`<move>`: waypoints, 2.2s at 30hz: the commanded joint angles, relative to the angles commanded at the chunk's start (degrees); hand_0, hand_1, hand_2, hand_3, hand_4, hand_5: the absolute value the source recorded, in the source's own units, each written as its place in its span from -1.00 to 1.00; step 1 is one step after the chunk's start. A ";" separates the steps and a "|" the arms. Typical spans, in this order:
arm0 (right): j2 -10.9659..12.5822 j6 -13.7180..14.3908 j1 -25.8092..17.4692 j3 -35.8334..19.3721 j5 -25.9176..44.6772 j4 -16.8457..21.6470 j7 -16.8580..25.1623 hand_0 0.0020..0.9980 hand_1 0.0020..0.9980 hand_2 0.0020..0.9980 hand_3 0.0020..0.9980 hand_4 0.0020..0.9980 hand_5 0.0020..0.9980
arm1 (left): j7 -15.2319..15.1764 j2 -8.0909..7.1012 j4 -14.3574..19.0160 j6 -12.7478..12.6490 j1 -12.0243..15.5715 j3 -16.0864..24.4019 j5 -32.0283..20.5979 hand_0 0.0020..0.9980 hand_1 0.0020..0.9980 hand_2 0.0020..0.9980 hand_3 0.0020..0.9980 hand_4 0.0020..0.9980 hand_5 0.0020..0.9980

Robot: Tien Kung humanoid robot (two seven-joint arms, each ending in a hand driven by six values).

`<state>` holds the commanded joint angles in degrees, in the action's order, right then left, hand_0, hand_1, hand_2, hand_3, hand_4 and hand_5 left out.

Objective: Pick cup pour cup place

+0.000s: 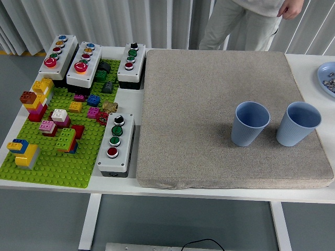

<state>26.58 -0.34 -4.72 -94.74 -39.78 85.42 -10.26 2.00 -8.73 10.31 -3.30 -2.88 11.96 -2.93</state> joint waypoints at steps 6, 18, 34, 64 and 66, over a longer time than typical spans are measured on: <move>-0.88 0.15 -0.43 1.91 -0.84 -1.31 0.23 0.75 0.72 0.88 0.95 0.69 -0.61 | -0.14 0.07 0.00 0.06 -0.03 -1.38 -1.15 0.48 0.50 0.62 0.37 0.05 0.80; -1.86 1.08 -0.14 4.58 -2.57 -2.28 0.53 0.75 0.72 0.87 0.94 0.69 -0.62 | -0.67 0.08 0.00 0.23 0.09 -4.50 -4.11 0.48 0.50 0.62 0.37 0.05 0.80; -2.72 2.76 1.04 6.69 -6.06 -1.82 0.67 0.75 0.72 0.86 0.94 0.67 -0.66 | -0.69 0.11 0.00 0.24 -0.09 -4.23 -3.81 0.48 0.49 0.62 0.37 0.05 0.81; -1.35 5.21 0.03 9.25 -11.28 4.13 -0.28 0.76 0.72 0.92 0.95 0.66 -0.67 | -0.49 0.09 0.00 0.18 -0.21 -3.20 -2.80 0.48 0.49 0.62 0.36 0.04 0.82; -1.14 5.11 -0.27 9.27 -11.50 4.58 -0.47 0.76 0.72 0.92 0.95 0.66 -0.67 | -0.51 0.07 0.00 0.18 -0.17 -3.29 -2.91 0.48 0.49 0.62 0.36 0.04 0.82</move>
<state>25.44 4.78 -4.99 -85.46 -51.28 90.00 -10.73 1.49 -8.66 10.31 -3.12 -3.05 8.67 -5.84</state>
